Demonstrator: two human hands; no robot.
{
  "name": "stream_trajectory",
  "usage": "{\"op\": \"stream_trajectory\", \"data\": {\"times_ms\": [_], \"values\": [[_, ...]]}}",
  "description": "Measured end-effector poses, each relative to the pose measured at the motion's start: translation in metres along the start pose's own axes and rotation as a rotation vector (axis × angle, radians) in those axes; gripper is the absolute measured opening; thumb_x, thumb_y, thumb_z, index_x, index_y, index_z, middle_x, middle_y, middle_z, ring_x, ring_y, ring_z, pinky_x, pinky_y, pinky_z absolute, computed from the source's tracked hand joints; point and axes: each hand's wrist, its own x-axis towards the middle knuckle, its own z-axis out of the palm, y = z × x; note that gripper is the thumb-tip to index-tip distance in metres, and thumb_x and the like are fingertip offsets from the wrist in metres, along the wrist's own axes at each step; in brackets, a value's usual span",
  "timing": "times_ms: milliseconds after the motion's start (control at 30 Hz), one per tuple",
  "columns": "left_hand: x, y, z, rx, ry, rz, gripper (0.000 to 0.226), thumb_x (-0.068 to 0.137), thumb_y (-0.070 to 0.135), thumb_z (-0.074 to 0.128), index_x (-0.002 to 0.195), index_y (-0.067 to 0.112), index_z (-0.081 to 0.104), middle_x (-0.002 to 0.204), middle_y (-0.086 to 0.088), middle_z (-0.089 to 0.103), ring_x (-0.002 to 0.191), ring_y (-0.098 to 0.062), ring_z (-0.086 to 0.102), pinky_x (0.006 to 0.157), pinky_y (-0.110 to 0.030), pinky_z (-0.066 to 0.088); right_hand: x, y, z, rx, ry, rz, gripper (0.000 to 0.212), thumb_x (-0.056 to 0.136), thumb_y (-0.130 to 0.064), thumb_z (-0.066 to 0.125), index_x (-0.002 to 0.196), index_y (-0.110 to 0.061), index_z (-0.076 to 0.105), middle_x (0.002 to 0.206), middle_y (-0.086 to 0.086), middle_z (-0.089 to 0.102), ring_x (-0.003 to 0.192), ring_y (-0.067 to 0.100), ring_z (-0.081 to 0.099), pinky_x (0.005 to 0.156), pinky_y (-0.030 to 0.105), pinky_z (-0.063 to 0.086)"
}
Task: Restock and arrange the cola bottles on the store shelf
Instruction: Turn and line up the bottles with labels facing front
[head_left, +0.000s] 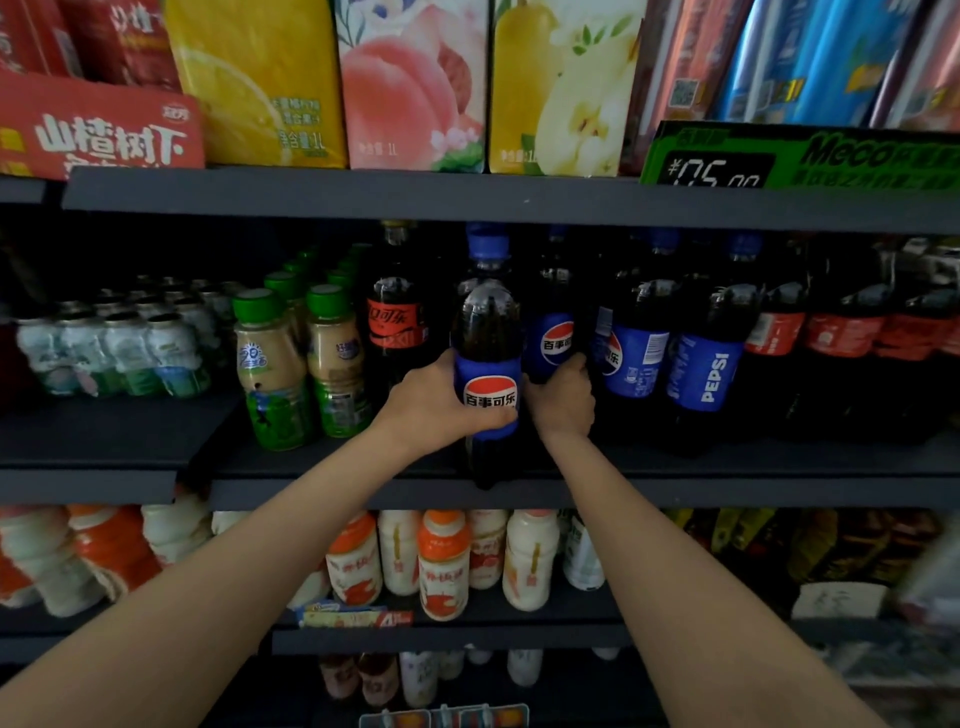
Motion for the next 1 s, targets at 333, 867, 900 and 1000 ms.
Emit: {"op": "stream_trajectory", "data": {"times_ms": [333,867,900,1000], "values": [[0.001,0.003,0.0,0.042,-0.014,-0.013,0.063,0.07,0.044,0.075,0.122,0.022,0.047,0.119,0.002,0.062,0.106,-0.016,0.059,0.083,-0.022,0.042,0.009,-0.008,0.01,0.003,0.051,0.003,0.066,0.088,-0.025,0.06,0.138,0.001,0.025,0.14,0.022,0.037,0.121,0.041,0.048,0.09,0.047,0.045],[0.023,0.032,0.041,0.117,0.107,-0.035,0.053,0.072,0.046,0.071,0.107,0.01,0.057,0.103,-0.004,0.067,0.097,-0.022,0.063,0.069,-0.025,0.043,-0.036,0.027,-0.052,0.06,-0.109,-0.232,0.024,0.089,-0.002,0.046,0.107,-0.001,0.062,0.104,0.016,0.067,0.095,0.026,0.061,0.066,0.017,0.035],[0.027,0.035,0.046,0.113,0.123,-0.033,0.053,0.072,0.045,0.071,0.108,0.009,0.058,0.104,-0.008,0.068,0.097,-0.024,0.064,0.07,-0.027,0.044,-0.034,0.027,-0.056,0.058,-0.153,-0.234,0.023,0.088,-0.004,0.048,0.107,-0.002,0.061,0.103,0.016,0.067,0.094,0.025,0.061,0.064,0.017,0.034],[0.035,0.041,0.057,0.088,0.158,-0.042,0.056,0.075,0.042,0.071,0.111,0.003,0.054,0.108,-0.014,0.066,0.101,-0.028,0.063,0.078,-0.033,0.049,-0.029,0.029,-0.058,-0.009,-0.328,-0.232,0.036,0.084,-0.018,0.062,0.116,-0.005,0.051,0.113,0.011,0.062,0.106,0.024,0.058,0.072,0.02,0.04]]}}
